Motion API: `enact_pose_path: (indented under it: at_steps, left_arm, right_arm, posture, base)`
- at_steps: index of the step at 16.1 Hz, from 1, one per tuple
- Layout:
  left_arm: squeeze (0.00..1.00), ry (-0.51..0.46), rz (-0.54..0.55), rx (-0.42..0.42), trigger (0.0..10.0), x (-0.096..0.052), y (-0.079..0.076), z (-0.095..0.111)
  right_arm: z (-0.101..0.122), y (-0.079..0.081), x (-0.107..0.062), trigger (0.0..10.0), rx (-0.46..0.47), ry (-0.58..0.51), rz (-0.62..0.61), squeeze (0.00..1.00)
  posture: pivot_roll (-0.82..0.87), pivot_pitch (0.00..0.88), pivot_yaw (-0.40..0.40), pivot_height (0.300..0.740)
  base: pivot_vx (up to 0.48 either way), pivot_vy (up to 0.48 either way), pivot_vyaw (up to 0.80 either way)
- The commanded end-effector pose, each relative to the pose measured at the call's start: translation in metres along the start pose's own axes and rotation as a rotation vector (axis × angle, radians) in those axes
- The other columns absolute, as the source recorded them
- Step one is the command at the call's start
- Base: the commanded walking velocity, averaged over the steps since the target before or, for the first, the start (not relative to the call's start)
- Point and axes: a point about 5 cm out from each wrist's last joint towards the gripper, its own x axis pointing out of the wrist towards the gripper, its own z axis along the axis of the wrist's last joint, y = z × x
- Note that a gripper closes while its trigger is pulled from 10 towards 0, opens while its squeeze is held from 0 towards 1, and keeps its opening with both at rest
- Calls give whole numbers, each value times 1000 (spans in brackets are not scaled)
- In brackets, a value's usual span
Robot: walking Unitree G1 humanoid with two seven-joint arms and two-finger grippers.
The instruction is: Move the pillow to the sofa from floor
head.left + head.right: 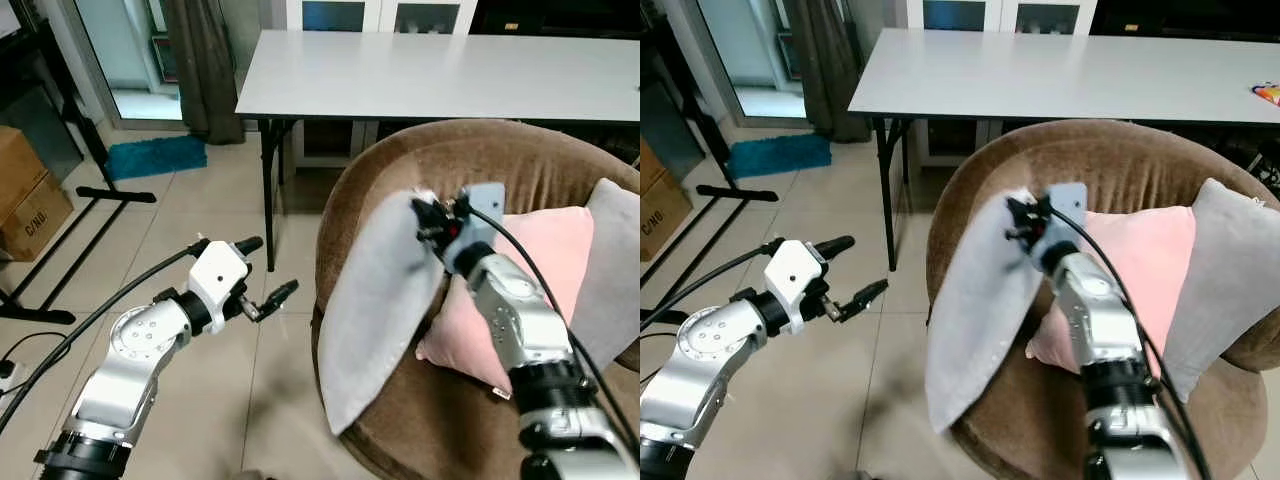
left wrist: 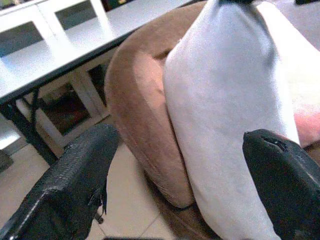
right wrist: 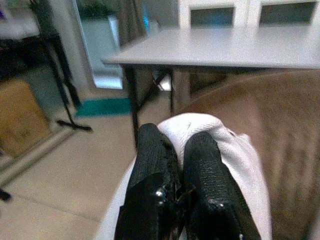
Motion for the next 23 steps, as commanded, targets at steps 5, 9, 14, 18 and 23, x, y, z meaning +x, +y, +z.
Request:
enact_pose_path:
  at_steps: [5,9,14,18,23]
  left_arm:
    - [0,4,-221,-62,10000,6,-9,9]
    - [0,14,-261,-64,10000,5,-10,10]
    - [0,5,-243,-88,10000,6,-10,9]
    - [0,-37,-92,-98,10000,5,-2,9]
    - [0,-57,366,-44,10000,-4,27,8]
  right_arm:
    - [-13,-69,-5,10000,-166,170,-286,0]
    - [-15,-100,-22,10000,-235,233,-488,1000]
    - [-11,-122,-40,10000,-121,158,-548,1000]
    - [7,-130,-48,10000,-125,7,-518,0]
    - [18,-67,-46,10000,-61,-182,-400,0]
  posture:
    - [9,0,25,740]
    - [9,0,25,740]
    - [-27,0,30,740]
    - [-66,0,46,740]
    - [-81,0,35,740]
  base:
    - [0,0,0]
    - [0,0,0]
    - [0,0,0]
    - [0,0,0]
    - [0,0,0]
